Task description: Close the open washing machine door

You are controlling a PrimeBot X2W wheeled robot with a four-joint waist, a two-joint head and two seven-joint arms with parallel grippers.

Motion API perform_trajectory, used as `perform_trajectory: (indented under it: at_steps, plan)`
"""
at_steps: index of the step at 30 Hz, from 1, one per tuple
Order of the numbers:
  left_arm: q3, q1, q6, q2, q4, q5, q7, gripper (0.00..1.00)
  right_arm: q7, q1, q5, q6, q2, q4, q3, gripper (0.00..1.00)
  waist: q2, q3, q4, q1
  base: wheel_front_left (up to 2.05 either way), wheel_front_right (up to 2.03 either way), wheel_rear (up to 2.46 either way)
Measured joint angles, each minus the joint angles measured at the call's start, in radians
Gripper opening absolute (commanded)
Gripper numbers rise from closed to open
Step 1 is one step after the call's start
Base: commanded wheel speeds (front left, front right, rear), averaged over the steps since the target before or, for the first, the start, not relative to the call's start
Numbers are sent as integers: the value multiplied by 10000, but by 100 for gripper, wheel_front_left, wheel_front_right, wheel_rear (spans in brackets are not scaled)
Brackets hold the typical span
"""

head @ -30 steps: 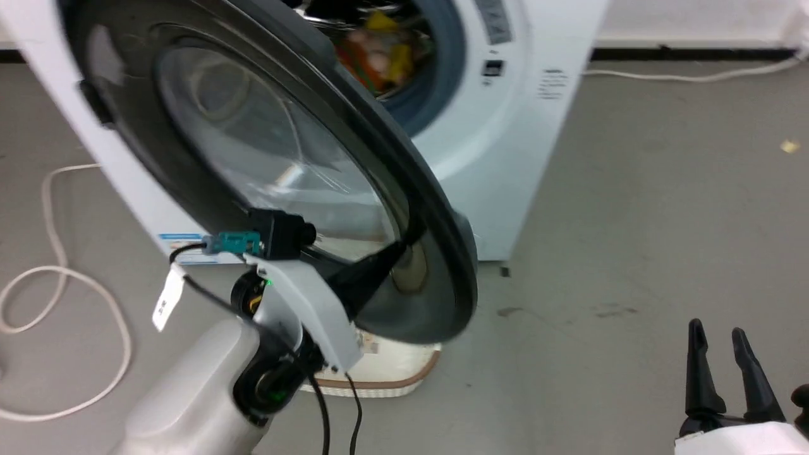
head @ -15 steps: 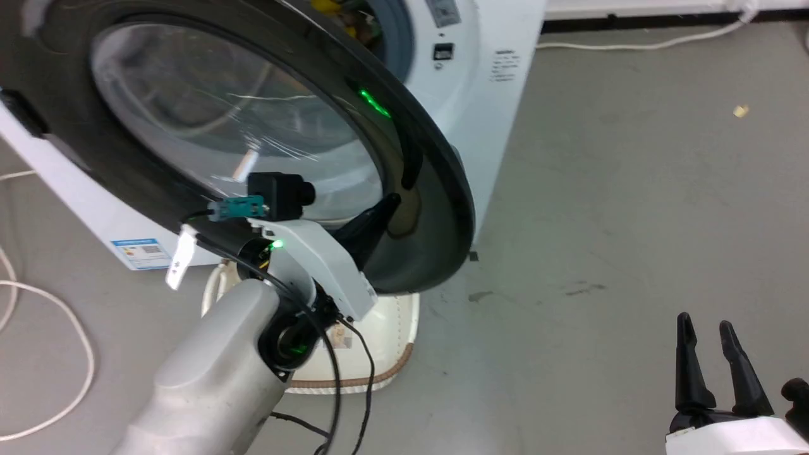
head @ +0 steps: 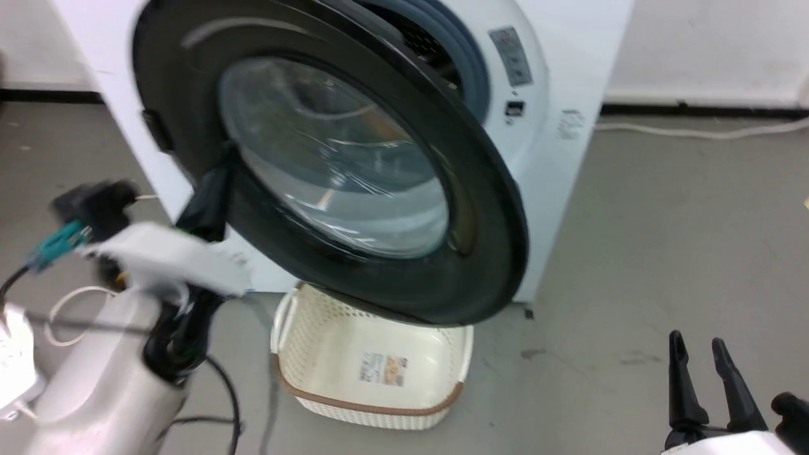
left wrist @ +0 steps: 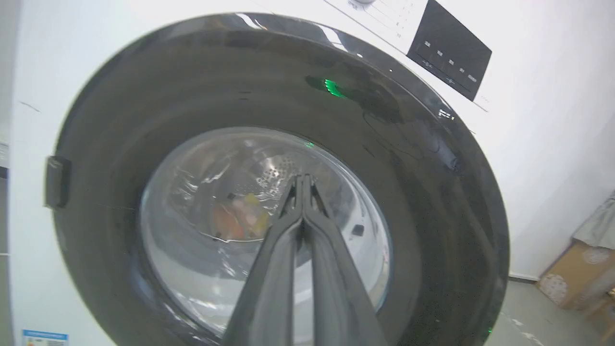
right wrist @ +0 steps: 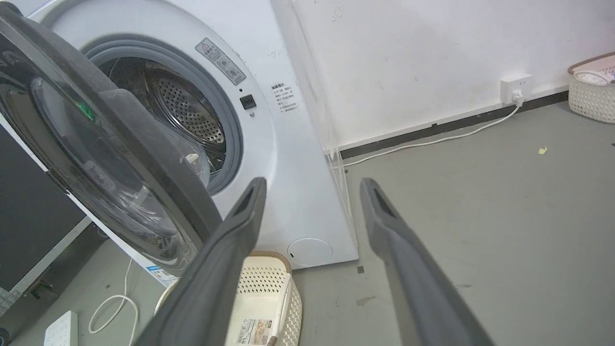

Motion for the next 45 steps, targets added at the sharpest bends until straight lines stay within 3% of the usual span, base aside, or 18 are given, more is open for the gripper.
perform_trajectory:
  at_steps: [1,2,6,11,19,23,34,35,36,37,39,40,41,42,45]
  plan:
    - [176,363,397,307,-182,642,-291,0,0,78,-25,-2,2,0,17,100,0,-163,187,0,0,0,0]
    - [176,363,397,307,-182,642,-291,0,0,78,-25,-2,2,0,17,100,0,-163,187,0,0,0,0]
    - [924,1479,1455,796,-851,2527,-489,0,0,126,-79,0,0,-13,88,100,0,-448,513,0,0,0,0]
    - [1200,2889,1538,775,-1367,3651,-500,0,0,156,-77,0,0,-15,178,100,0,-555,544,1,0,0,0]
    - [1131,4124,1367,815,-1246,3521,-428,0,0,234,15,0,0,-13,307,100,0,-559,388,1,0,0,0]
    - [1563,4771,1732,740,-1091,2872,-267,0,0,371,98,-2,0,-12,374,100,0,-532,318,2,0,0,0]
    - [1710,5448,1910,226,-1139,2704,-382,0,0,511,134,-2,0,165,550,100,0,-453,442,2,0,0,0]
    - [1726,5472,1948,176,-1143,2725,-401,3,0,511,132,0,0,173,556,100,0,-445,456,2,0,0,0]
    - [1743,5485,1983,134,-1145,2761,-401,47,0,510,132,-2,0,184,558,100,0,-441,472,2,0,0,0]
    - [1751,5497,1992,127,-1145,2824,-403,100,0,509,121,0,0,198,571,100,0,-439,483,2,0,0,0]
    - [1795,5497,2010,119,-1175,2953,-414,100,0,509,-4,0,0,226,593,100,0,-437,501,2,0,0,0]
    - [1793,5497,2011,115,-1204,3016,-414,100,0,509,-15,0,0,259,594,70,0,-438,510,2,0,0,0]
    - [1791,5497,2011,113,-1231,3091,-418,100,0,507,-107,0,0,290,581,15,0,-439,518,2,0,0,0]
    - [1785,5497,2010,111,-1254,3191,-445,100,0,505,-209,0,0,359,577,0,0,-441,527,2,0,0,0]
    - [1833,5497,2011,58,-1302,3400,-481,100,0,491,-878,0,0,458,458,0,0,-443,541,1,0,0,0]
